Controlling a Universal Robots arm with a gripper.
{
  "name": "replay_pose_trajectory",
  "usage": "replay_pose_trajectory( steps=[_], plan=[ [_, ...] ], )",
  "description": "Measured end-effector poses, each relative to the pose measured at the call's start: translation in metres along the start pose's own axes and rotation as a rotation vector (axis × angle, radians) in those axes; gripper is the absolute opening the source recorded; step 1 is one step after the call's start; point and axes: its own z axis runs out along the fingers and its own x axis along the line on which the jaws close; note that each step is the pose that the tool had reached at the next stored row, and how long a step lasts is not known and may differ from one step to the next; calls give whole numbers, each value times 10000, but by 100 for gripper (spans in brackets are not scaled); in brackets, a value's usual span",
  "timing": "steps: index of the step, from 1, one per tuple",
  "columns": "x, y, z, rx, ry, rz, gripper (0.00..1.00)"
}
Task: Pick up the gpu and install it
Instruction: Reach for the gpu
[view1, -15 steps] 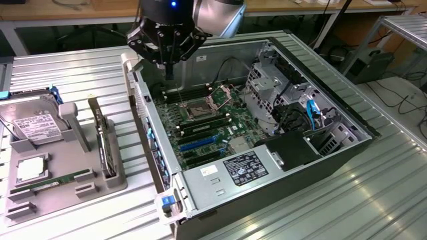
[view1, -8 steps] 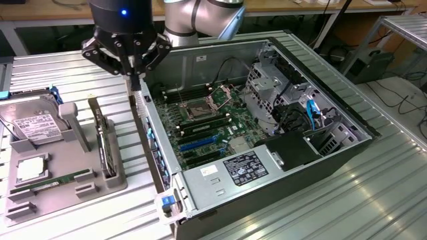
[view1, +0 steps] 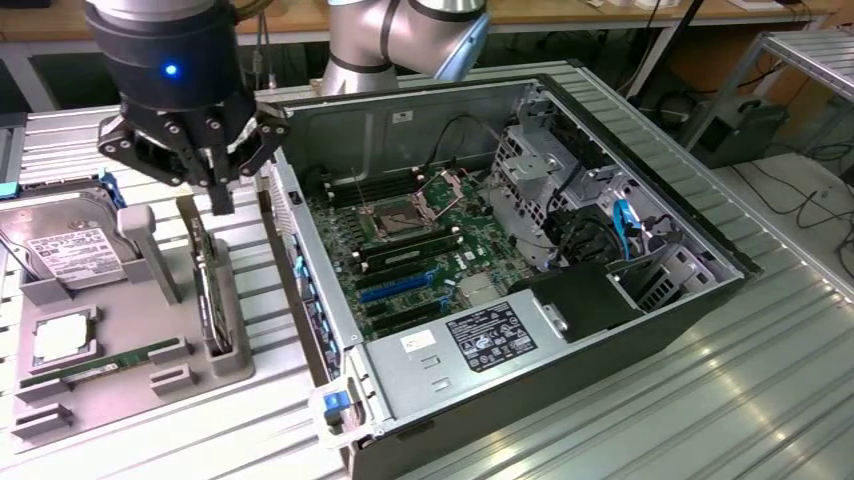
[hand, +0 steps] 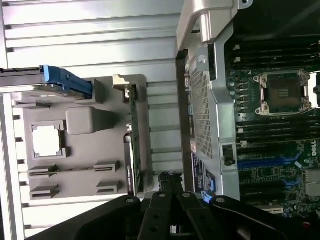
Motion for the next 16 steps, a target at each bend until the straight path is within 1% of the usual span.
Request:
replay_pose_trajectory(
  steps=[7,9,16],
  plan=[
    [313,-50,118,0,5,-1,11],
    [330,-51,129,1,26,2,11],
    [330,-51,128,2,29,2,11]
  ],
)
